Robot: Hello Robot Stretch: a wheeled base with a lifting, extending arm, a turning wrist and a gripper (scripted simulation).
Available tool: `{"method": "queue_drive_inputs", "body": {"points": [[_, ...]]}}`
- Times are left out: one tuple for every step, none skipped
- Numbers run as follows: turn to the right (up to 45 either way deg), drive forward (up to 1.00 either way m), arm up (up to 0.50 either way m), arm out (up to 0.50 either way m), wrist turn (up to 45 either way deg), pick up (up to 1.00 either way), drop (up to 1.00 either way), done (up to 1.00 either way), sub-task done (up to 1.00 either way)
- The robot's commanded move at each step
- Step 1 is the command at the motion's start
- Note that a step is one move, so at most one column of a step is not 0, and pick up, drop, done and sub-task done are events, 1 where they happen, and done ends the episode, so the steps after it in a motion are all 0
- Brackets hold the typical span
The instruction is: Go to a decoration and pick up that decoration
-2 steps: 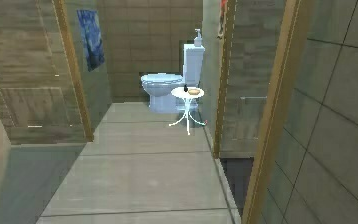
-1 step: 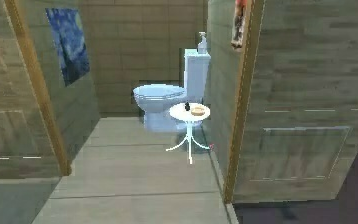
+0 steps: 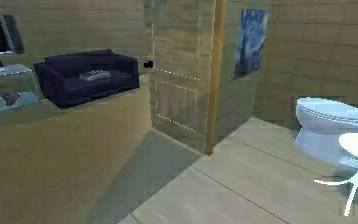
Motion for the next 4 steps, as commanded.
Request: {"method": "queue_drive_inputs", "body": {"points": [[-30.0,0.0,0.0,0.0,0.0,0.0,0.0,0.0,0.0],[0.0,1.0,0.0,0.0,0.0,0.0,0.0,0.0,0.0],[0.0,1.0,0.0,0.0,0.0,0.0,0.0,0.0,0.0],[0.0,0.5,0.0,0.0,0.0,0.0,0.0,0.0,0.0]]}}
